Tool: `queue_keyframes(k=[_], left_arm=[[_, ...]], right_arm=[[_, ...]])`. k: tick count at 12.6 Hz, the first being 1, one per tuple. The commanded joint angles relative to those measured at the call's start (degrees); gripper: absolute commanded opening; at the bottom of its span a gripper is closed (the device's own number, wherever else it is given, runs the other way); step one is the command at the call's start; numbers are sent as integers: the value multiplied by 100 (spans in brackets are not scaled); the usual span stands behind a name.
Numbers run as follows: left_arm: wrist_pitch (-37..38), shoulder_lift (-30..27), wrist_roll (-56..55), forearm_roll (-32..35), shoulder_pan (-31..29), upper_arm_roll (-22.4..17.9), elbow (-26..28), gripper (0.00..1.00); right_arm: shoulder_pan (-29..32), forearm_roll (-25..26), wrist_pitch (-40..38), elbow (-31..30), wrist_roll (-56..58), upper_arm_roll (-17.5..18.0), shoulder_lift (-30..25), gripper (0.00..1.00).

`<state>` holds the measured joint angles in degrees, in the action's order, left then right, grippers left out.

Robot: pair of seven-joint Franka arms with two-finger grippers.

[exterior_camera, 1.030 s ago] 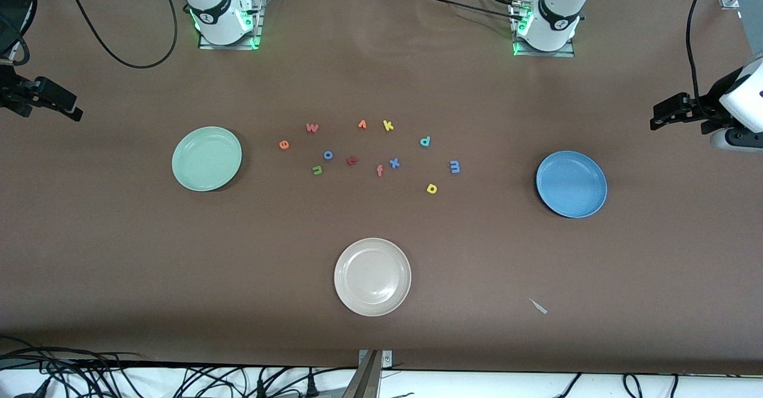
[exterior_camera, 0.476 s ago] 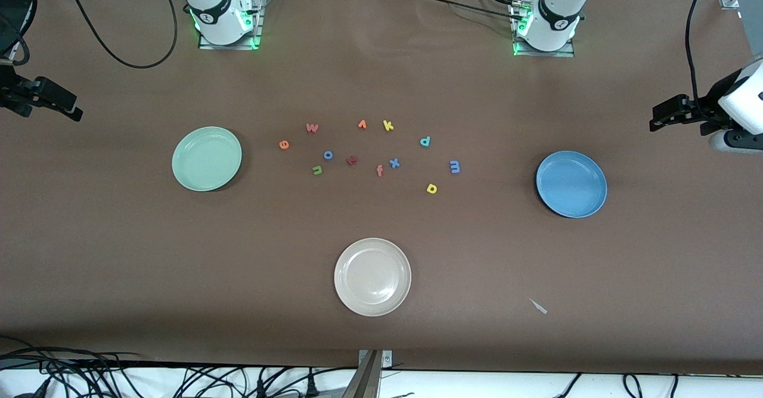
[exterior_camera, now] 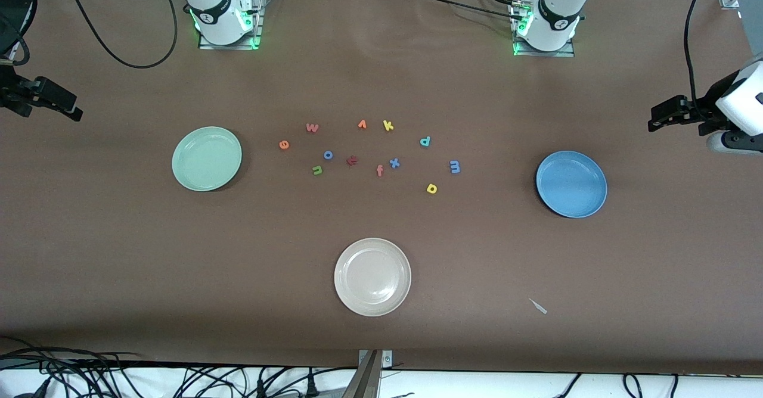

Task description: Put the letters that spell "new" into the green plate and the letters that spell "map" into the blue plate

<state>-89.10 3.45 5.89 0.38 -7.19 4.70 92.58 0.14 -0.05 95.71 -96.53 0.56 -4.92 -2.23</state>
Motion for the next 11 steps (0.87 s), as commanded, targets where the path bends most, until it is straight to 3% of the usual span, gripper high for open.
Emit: queue_keyframes(k=[1,11], left_arm=[[-73,-55,52,-82,-20,13,58,100],[-55,156,69,-91,86,22,-65,100]], right_arm=[[-5,-92,-26,-50,40,-18,-75,100],[-23,-92,-35,11,93,-9,-67,100]])
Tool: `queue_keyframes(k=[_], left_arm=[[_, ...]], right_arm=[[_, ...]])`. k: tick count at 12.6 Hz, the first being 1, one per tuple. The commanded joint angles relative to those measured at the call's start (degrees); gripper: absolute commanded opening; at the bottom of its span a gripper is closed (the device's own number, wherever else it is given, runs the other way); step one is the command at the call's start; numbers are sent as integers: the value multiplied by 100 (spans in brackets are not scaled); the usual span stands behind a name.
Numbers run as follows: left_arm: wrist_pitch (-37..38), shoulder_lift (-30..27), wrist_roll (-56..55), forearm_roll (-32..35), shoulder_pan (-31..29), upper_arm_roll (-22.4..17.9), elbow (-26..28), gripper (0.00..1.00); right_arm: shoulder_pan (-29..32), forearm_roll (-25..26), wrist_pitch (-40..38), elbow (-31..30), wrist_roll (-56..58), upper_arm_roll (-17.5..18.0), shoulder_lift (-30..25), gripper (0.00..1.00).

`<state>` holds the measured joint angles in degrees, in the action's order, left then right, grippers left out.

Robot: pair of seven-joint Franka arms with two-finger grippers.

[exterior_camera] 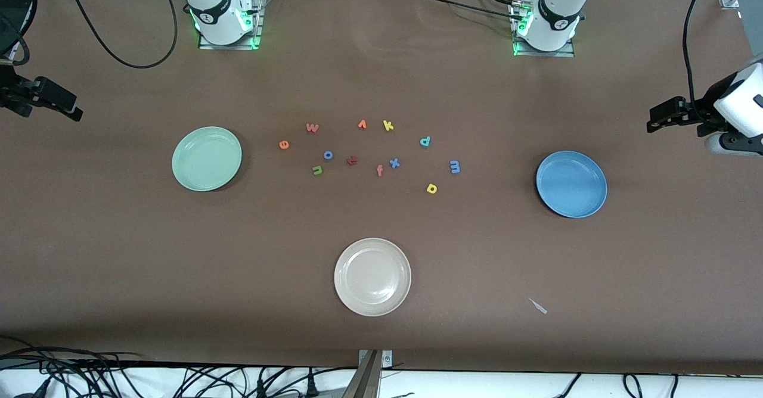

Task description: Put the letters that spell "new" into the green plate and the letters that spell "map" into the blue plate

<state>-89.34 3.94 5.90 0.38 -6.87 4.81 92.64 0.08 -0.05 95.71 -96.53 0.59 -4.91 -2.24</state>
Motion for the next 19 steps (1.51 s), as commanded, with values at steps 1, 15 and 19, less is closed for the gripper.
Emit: queue_keyframes(k=[1,15,19], left_arm=[[-30,246,35,-109,63,20,-158,100],[-3295,1012,-3076,-118,1030,1777,1921,100],[-4361,1713,-3918,460,1371,1830,2250,100]], right_arm=[[-17,-92,-35,11,99,-1,-49,100],[-560,-663,157,213,-502,8,1303,99],[-1377,-567,1156,-294,-2847,8,1569,99]])
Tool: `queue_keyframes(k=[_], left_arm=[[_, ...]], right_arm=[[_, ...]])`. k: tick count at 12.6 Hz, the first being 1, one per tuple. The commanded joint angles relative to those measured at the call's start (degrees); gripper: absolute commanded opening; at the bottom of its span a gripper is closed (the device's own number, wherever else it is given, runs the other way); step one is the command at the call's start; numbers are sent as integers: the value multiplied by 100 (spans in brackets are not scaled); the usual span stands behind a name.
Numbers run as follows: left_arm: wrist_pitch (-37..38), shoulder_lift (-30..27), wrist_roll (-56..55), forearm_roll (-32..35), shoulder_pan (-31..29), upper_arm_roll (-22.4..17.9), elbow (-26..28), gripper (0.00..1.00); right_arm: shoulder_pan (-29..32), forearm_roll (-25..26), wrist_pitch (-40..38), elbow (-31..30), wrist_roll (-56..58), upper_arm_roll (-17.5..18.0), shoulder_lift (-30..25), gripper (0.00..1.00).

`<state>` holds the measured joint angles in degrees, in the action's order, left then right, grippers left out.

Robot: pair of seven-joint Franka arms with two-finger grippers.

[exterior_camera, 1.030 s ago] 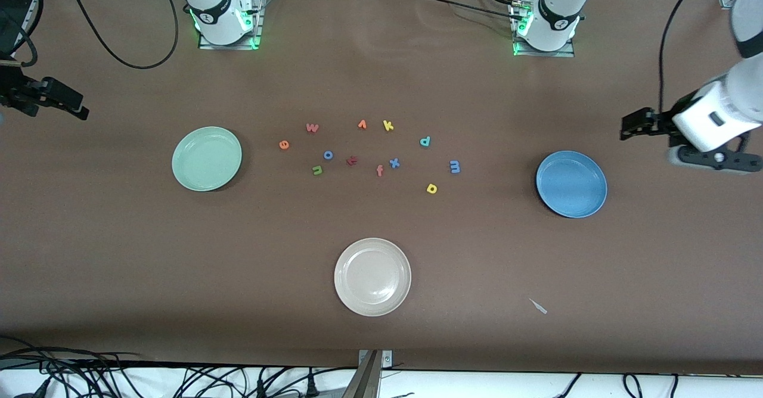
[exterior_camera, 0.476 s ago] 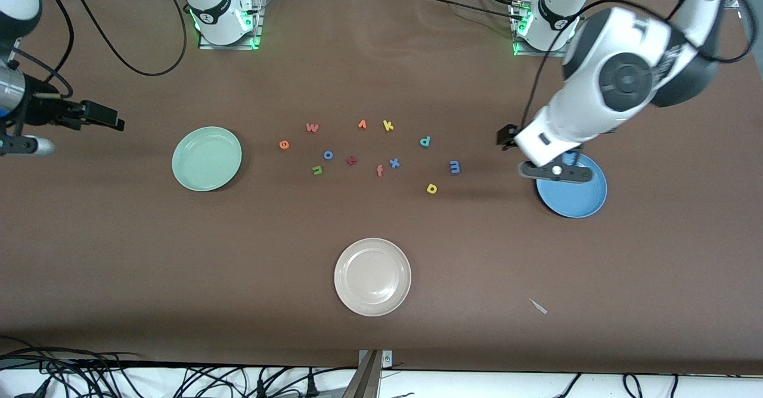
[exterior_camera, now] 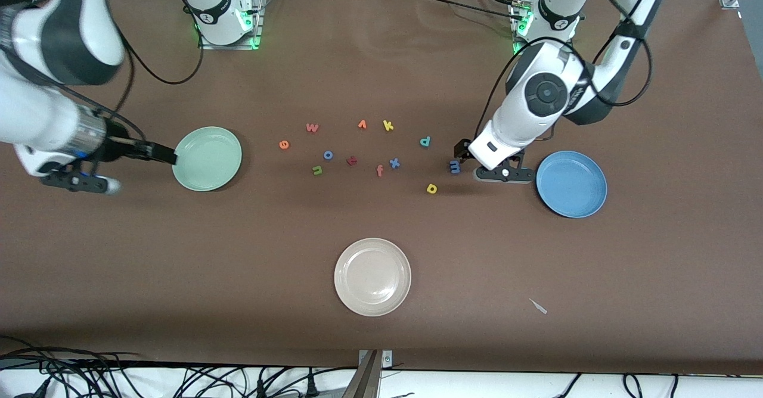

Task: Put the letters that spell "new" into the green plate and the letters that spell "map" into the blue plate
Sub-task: 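Grasp the blue E with the left gripper while the right gripper reaches letters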

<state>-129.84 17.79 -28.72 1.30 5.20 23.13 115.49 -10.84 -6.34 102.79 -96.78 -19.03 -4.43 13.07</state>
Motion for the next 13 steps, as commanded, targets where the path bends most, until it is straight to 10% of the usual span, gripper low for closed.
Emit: queue_keyframes(k=[1,7,13], left_arm=[[-549,626,-781,702,226,7,-44,100],[-999,1244,-1654,1127,315,16,-27,96],[-1008,1586,-1970,1144,455,8,-45,75]], right_arm=[[-478,141,766,-550,-1623,-40,20,99],[-1877,1205,1683,-1379,-5614,-23,282,99],[-1930,-95,2928,-1824,-7000,259,670,99]])
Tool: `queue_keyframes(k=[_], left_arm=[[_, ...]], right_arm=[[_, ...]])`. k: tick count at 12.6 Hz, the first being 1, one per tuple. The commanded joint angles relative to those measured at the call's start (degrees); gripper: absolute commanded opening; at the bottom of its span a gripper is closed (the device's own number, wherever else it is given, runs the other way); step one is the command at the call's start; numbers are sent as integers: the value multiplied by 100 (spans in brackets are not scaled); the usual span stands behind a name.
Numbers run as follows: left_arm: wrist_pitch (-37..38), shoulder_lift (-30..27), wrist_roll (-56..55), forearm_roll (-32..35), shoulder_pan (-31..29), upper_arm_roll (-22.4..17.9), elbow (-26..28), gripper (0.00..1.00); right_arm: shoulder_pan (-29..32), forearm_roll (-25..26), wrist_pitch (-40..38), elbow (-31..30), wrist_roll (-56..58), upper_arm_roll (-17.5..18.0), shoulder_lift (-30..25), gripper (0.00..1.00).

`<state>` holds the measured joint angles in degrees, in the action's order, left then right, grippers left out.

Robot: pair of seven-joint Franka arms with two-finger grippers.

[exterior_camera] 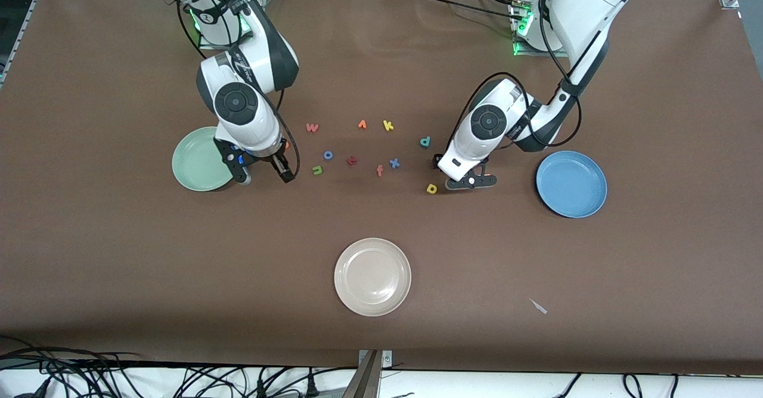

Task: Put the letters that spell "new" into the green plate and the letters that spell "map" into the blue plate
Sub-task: 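Grasp the blue E with the left gripper while the right gripper reaches letters, then release the E onto the blue plate while the right gripper grasps green u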

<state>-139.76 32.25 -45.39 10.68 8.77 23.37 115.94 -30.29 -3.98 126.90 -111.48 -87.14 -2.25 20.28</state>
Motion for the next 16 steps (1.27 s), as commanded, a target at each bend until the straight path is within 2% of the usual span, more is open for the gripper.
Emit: queue_keyframes(k=[1,3,5,9,11,14,16], left_arm=[[-16,159,-303,215,116,-16,-89,71],[-16,185,-303,215,116,-25,-89,63],[-8,203,-286,215,107,-34,-98,45],[1,203,-224,224,99,-42,-107,1],[298,124,221,224,-41,-51,-290,0],[2166,80,1327,-117,-410,-7,-1290,0],[2942,71,2206,-321,-735,-7,-1722,0]], right_arm=[[-3,-341,911,-600,-224,93,-50,99],[-55,-341,1816,-1189,-487,330,2,98],[-274,-349,2338,-1323,-926,348,230,97],[-416,-332,2778,-1262,-998,331,688,92],[-416,-323,2796,-1165,-998,313,758,91],[-416,-288,2796,-1016,-1025,296,846,90],[-416,-288,2796,-919,-1033,269,934,90]])
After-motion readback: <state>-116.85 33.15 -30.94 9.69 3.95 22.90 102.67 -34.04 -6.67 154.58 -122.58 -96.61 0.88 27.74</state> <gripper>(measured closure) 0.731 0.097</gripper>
